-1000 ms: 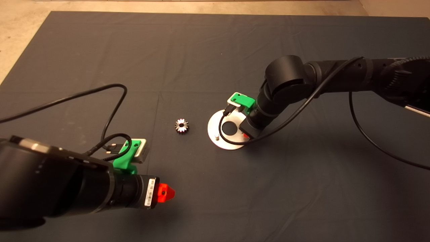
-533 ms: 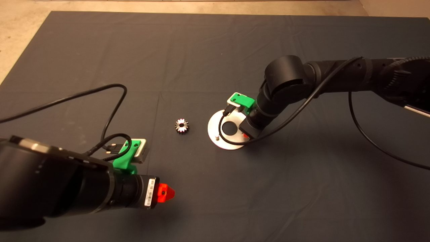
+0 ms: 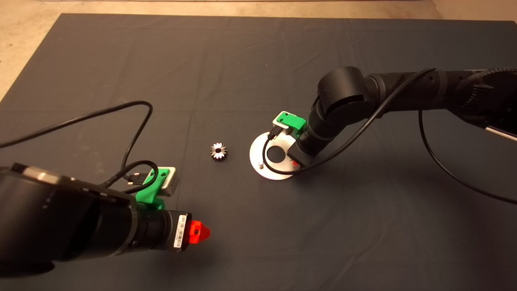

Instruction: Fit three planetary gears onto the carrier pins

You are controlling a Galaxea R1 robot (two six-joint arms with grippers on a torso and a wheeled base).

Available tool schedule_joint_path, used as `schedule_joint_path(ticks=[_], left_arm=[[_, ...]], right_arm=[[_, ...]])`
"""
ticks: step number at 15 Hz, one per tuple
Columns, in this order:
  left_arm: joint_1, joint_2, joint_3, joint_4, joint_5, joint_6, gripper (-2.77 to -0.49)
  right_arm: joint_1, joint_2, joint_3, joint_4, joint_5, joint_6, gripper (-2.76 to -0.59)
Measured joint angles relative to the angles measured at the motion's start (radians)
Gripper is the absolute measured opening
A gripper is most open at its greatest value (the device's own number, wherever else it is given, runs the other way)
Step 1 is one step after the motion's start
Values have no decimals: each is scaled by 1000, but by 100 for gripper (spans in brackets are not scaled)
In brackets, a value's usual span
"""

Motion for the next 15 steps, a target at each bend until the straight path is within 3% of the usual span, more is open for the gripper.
schedule_joint_path(ticks=[6,15], left_arm=[[0,0,0,0,0,0,-51],[0,0,0,0,0,0,-51]], right_arm=[[0,0,0,0,0,0,-227],[0,0,-1,0,1,0,-227]])
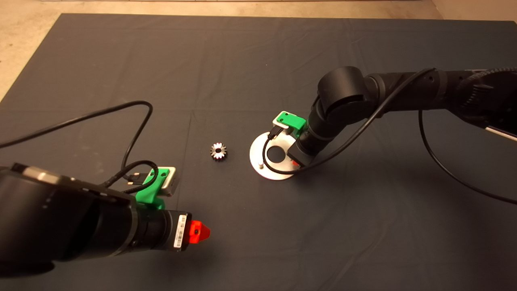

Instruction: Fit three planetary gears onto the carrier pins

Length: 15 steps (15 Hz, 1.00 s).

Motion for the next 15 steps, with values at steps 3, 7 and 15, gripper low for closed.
schedule_joint_path(ticks=[3,7,15], left_arm=[[0,0,0,0,0,0,-51],[0,-2,0,0,0,0,-51],[0,-2,0,0,0,0,-51]], right_arm=[[0,0,0,0,0,0,-227],[0,0,0,0,0,0,-219],[0,0,0,0,0,0,-199]])
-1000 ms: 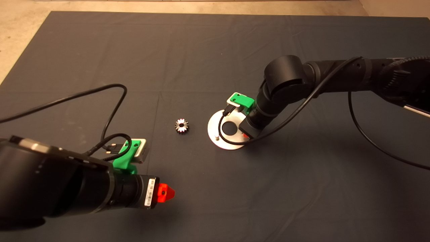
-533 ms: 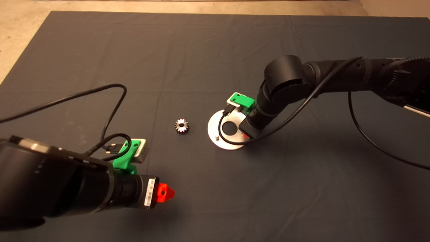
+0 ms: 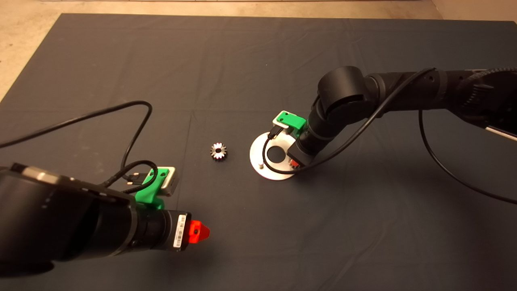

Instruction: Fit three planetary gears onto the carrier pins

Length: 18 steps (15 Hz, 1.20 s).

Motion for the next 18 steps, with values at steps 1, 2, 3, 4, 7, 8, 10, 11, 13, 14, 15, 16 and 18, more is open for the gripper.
schedule_joint_path(ticks=[1,2,3,4,7,8,10,11,13,14,15,16,18], left_arm=[[0,0,0,0,0,0,-51],[0,0,0,0,0,0,-51],[0,0,0,0,0,0,-51],[0,0,0,0,0,0,-51],[0,0,0,0,0,0,-51],[0,0,0,0,0,0,-51],[0,0,0,0,0,0,-51],[0,0,0,0,0,0,-51],[0,0,0,0,0,0,-51],[0,0,0,0,0,0,-51],[0,0,0,0,0,0,-51],[0,0,0,0,0,0,-51],[0,0,0,0,0,0,-51]], right_arm=[[0,0,0,0,0,0,-190],[0,0,0,0,0,0,-189],[0,0,0,0,0,0,-183],[0,0,0,0,0,0,-175],[0,0,0,0,0,0,-160],[0,0,0,0,0,0,-160],[0,0,0,0,0,0,-160],[0,0,0,0,0,1,-160],[0,0,0,0,0,1,-151],[0,0,0,0,0,2,-147],[0,0,0,0,0,5,-147],[1,0,0,0,0,10,-147],[11,0,0,0,0,21,-147]])
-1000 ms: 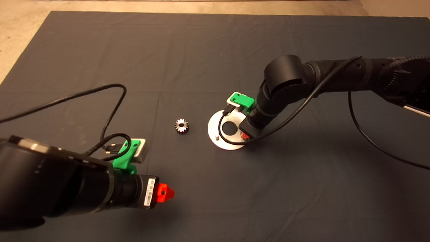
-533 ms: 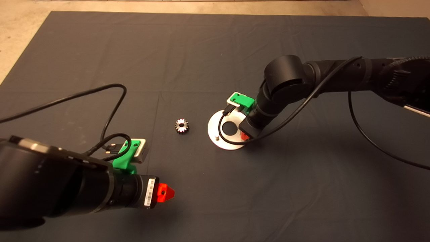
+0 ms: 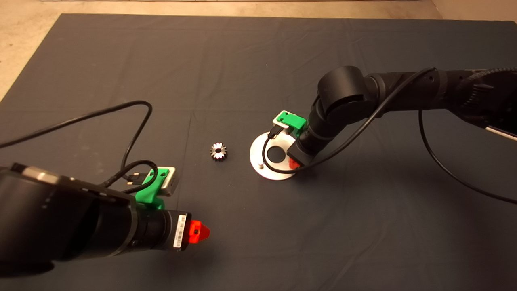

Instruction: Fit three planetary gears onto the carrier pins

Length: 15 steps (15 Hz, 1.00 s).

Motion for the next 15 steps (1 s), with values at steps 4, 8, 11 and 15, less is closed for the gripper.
schedule_joint_path(ticks=[4,8,11,15], left_arm=[[0,0,0,0,0,0,-51],[0,-18,0,0,0,0,-51],[0,-19,0,0,0,0,-51],[0,-42,0,0,0,0,-51]], right_arm=[[72,0,0,2,0,14,-147],[103,-21,0,10,2,15,-147],[105,-74,-16,13,0,15,-147],[100,-149,-39,22,-1,17,-147]])
